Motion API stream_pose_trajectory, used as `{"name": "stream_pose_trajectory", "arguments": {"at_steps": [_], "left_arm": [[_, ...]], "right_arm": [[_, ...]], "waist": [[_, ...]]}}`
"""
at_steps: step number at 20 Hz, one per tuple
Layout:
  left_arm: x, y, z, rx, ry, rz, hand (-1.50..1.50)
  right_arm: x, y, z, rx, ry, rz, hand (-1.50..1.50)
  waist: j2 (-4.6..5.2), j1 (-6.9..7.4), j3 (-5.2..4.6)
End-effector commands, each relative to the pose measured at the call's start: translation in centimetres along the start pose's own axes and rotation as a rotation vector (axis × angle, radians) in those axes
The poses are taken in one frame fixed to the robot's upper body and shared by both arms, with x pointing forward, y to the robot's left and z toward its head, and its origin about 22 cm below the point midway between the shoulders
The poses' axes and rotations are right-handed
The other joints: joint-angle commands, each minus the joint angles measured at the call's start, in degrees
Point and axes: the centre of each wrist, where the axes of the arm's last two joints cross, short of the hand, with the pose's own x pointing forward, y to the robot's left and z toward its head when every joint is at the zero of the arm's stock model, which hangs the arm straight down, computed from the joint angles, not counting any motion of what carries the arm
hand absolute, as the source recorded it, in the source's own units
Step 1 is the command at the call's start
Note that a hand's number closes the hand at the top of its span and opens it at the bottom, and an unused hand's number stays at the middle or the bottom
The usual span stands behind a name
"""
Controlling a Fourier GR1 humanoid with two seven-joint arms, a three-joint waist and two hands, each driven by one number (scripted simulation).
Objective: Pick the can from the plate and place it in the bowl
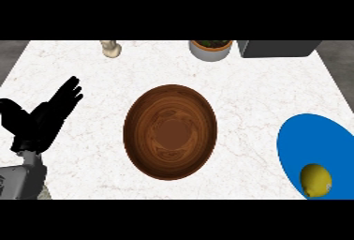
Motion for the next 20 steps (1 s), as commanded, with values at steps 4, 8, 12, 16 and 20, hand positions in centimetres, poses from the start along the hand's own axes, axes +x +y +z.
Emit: {"name": "stream_pose_trajectory", "arguments": {"at_steps": [4,8,12,16,20], "left_arm": [[-0.2,1.1,0.5,0.001,-0.007,-0.015,0.0],[0.3,0.1,-0.4,-0.005,-0.001,0.005,0.0],[0.5,0.2,-0.1,0.004,0.001,0.007,0.0],[0.4,-0.2,-0.9,-0.024,-0.005,-0.007,0.0],[-0.1,-0.7,-1.2,-0.045,-0.004,0.001,0.0]], "right_arm": [[3.8,-6.5,4.9,-0.161,-0.133,-0.008,1.5],[4.8,-6.4,3.7,-0.183,-0.196,-0.129,1.5],[6.0,-6.5,3.5,-0.175,-0.204,-0.226,1.5],[8.4,-6.5,1.3,-0.207,-0.214,-0.234,1.5],[11.1,-7.5,0.5,-0.254,-0.24,-0.263,1.5]], "waist": [[-0.15,-0.15,-0.27],[0.14,0.69,-0.24],[-0.08,1.0,-0.23],[0.45,2.39,-0.31],[0.29,2.21,-0.28]]}}
